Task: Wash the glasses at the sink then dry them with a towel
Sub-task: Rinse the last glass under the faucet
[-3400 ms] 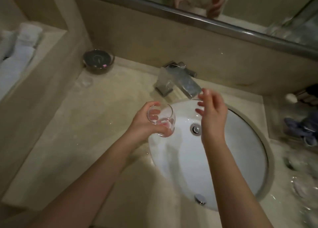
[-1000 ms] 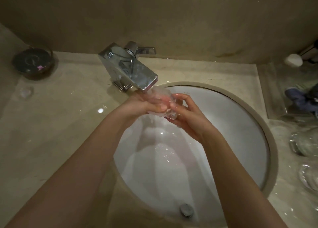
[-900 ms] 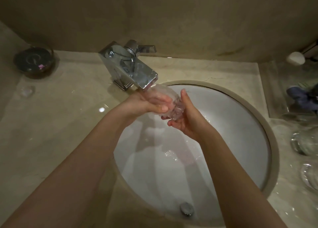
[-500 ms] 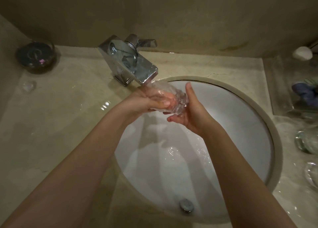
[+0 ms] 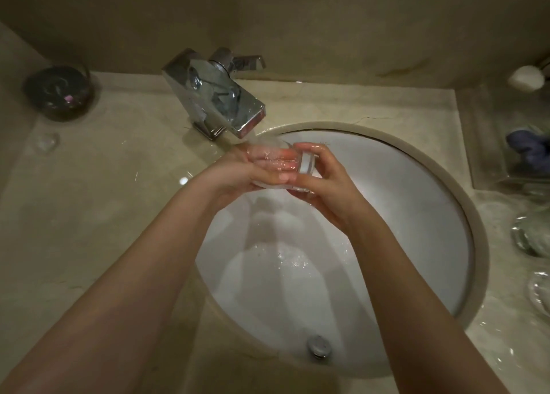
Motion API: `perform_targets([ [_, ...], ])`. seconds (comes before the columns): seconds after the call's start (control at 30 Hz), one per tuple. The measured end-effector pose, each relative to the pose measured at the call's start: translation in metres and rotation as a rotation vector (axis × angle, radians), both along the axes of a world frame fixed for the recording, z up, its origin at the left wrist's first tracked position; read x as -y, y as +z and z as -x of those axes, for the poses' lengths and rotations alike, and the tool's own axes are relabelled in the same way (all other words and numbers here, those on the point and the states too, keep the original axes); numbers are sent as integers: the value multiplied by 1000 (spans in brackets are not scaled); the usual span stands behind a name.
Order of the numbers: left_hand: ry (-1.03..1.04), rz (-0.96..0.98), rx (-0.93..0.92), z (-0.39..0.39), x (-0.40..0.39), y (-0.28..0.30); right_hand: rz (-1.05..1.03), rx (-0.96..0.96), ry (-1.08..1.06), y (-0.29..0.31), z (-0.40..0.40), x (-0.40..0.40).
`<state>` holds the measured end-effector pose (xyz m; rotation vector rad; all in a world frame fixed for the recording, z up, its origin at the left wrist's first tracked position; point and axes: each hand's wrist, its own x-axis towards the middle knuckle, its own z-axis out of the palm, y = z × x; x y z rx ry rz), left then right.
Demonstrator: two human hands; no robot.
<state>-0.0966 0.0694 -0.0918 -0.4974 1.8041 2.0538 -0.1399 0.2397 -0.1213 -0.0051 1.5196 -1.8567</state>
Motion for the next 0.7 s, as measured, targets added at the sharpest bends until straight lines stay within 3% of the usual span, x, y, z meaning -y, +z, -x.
perform_targets([
  [0.17, -41, 24, -9, -4, -2, -3, -67, 204, 78, 14, 4, 5],
  [0.33, 5, -52, 1, -6, -1, -3, 0, 66, 31, 4, 2, 5],
  [0.47, -51, 16, -8, -4, -5, -4, -28, 214, 58, 12, -1, 9],
  [0.63, 8, 3, -8, -3, -4, -5, -26, 134, -51, 6, -4, 12],
  [0.7, 0, 50, -15, -2, -4, -4, -32, 236, -111, 9, -6, 16],
])
